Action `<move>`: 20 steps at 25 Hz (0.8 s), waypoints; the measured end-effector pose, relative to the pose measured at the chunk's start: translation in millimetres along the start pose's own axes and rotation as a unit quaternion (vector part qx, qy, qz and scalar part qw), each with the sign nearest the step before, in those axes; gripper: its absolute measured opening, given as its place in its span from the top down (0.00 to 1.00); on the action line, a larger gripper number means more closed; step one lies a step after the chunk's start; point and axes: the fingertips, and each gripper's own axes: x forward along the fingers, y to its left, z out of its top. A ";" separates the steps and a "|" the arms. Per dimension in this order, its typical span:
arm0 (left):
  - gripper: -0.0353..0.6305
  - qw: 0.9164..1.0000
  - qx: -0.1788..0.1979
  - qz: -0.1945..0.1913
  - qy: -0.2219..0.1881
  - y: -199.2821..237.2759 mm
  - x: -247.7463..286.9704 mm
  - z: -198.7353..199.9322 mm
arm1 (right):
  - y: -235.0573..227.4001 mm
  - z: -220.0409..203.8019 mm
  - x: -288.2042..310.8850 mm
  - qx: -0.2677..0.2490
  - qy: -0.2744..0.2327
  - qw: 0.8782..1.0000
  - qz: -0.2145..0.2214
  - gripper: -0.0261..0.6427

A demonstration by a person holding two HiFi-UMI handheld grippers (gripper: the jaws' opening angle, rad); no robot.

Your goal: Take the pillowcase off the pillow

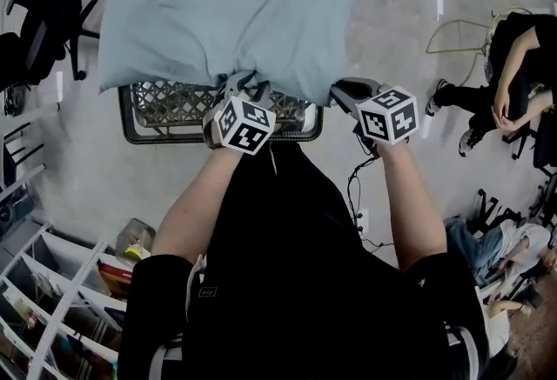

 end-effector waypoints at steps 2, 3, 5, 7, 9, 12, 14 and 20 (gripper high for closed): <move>0.85 1.000 0.001 0.004 0.009 7.5 3.3 -4.5 | -3.3 -6.9 -1.9 -0.001 -0.001 1.000 -0.015 0.92; 0.89 1.000 0.005 0.002 0.011 8.3 2.1 -6.9 | -7.2 -12.0 -3.7 0.003 0.000 1.000 -0.023 0.91; 0.93 1.000 0.017 0.001 0.011 8.4 -4.1 -11.3 | -13.9 -24.0 -5.3 0.023 0.005 0.999 -0.024 0.78; 0.93 1.000 0.020 0.001 0.010 9.3 -12.6 -14.4 | -14.3 -33.9 -3.7 0.043 0.010 0.999 -0.011 0.74; 0.94 1.000 0.004 -0.005 0.005 10.0 -20.3 -14.9 | -7.0 -40.4 1.5 0.051 0.015 0.999 0.008 0.70; 0.94 0.999 -0.030 -0.022 -0.006 11.8 -23.7 -15.1 | 8.1 -45.5 14.7 0.061 0.021 0.997 0.034 0.66; 0.94 0.999 -0.033 -0.026 0.000 13.4 -23.4 -19.8 | 10.2 -48.8 25.4 0.063 0.024 0.997 0.032 0.66; 0.94 1.000 -0.010 -0.023 0.005 19.6 -25.6 -23.8 | 9.1 -43.9 50.3 0.033 0.017 0.999 0.029 0.89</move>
